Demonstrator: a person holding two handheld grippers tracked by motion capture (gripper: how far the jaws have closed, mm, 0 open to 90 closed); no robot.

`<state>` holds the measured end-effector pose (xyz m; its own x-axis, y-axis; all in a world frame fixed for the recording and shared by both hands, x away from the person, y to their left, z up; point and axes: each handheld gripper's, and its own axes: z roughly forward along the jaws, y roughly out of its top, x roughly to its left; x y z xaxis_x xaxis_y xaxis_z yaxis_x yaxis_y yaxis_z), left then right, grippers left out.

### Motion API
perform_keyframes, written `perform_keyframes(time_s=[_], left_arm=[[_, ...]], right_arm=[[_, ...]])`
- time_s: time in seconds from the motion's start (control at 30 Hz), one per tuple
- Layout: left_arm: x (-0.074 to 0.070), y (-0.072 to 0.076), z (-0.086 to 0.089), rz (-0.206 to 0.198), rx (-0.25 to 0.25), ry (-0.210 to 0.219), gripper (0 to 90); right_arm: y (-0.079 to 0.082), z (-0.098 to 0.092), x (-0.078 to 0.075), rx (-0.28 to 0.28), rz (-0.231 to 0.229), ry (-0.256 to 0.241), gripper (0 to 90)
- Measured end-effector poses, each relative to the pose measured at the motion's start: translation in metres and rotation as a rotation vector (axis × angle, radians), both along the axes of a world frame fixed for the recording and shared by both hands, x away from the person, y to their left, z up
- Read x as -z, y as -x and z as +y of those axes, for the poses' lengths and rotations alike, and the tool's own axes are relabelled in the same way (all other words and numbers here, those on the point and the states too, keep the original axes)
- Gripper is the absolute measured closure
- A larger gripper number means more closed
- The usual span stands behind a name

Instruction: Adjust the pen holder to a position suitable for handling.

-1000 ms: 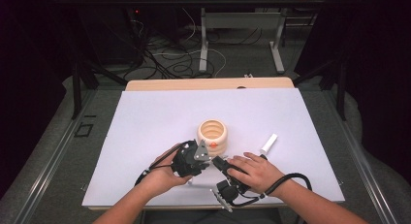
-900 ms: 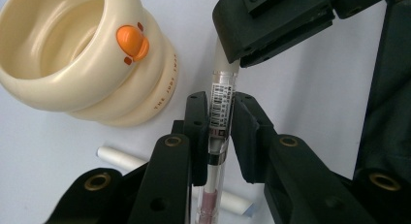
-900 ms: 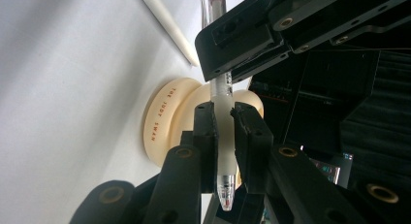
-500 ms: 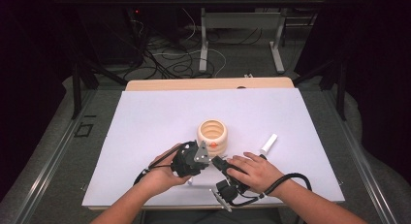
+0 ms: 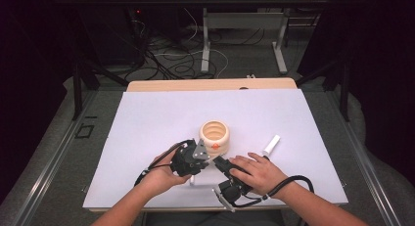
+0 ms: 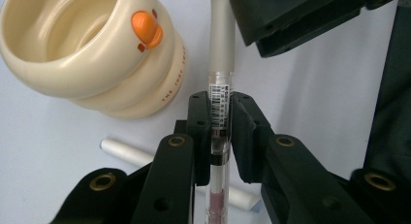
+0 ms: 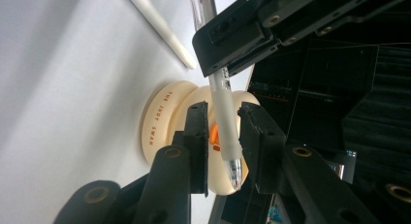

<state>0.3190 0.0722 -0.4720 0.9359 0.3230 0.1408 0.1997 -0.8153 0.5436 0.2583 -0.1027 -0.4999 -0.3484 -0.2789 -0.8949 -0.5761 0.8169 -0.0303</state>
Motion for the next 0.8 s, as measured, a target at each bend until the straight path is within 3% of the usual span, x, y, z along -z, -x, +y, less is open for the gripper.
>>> perform_keyframes(time_s=[0.37, 0.53, 0.57, 0.77, 0.8], left_arm=[[-0.001, -0.005, 0.007, 0.020, -0.041, 0.036, 79.6], [-0.003, -0.006, 0.008, 0.026, -0.058, 0.055, 79.5], [-0.004, -0.007, 0.008, 0.024, -0.061, 0.057, 79.5], [-0.007, -0.009, 0.011, 0.046, -0.081, 0.094, 79.5], [-0.008, -0.010, 0.012, 0.050, -0.090, 0.101, 79.5]], right_arm=[[-0.003, -0.001, -0.010, 0.018, 0.035, -0.042, 66.8], [-0.003, -0.004, -0.014, 0.041, 0.049, -0.103, 63.4], [-0.003, -0.004, -0.016, 0.052, 0.072, -0.083, 62.4], [-0.004, -0.008, -0.019, 0.072, 0.127, -0.167, 58.2], [-0.004, -0.010, -0.017, 0.092, 0.139, -0.200, 57.7]])
